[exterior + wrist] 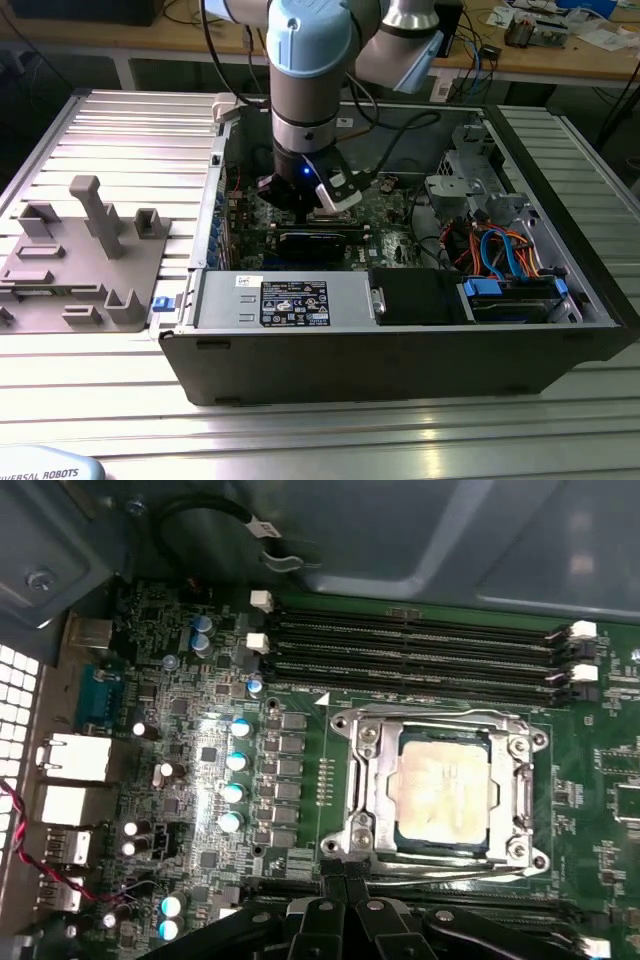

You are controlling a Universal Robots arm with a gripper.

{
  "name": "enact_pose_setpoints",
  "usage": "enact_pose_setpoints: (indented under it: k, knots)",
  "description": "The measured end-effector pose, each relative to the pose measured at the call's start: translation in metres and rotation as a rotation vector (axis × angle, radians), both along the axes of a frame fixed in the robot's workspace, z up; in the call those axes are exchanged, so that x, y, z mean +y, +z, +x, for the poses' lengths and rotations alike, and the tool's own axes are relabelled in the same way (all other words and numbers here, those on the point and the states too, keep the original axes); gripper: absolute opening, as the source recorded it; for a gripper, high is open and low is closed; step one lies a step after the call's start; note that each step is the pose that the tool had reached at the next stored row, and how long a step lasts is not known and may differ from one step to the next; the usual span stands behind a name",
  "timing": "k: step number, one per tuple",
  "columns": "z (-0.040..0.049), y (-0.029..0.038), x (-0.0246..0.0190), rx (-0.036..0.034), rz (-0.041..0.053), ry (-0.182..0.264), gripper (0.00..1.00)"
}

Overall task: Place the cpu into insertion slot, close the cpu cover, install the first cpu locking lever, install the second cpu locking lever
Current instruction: 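Install the second cpu locking lever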

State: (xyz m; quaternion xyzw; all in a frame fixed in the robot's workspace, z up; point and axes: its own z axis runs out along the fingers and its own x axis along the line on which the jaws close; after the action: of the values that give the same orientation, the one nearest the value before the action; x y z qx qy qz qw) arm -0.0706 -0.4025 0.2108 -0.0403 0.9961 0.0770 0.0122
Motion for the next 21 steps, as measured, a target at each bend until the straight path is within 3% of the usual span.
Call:
enact_pose_setpoints:
  k: [12,21]
  knots:
    - [-0.0023,-0.0073,0.01,-0.0002,0.0007,0.001,0.11]
    - [-0.0023,-0.0109,0.0106,0.0,0.0005,0.005,0.11]
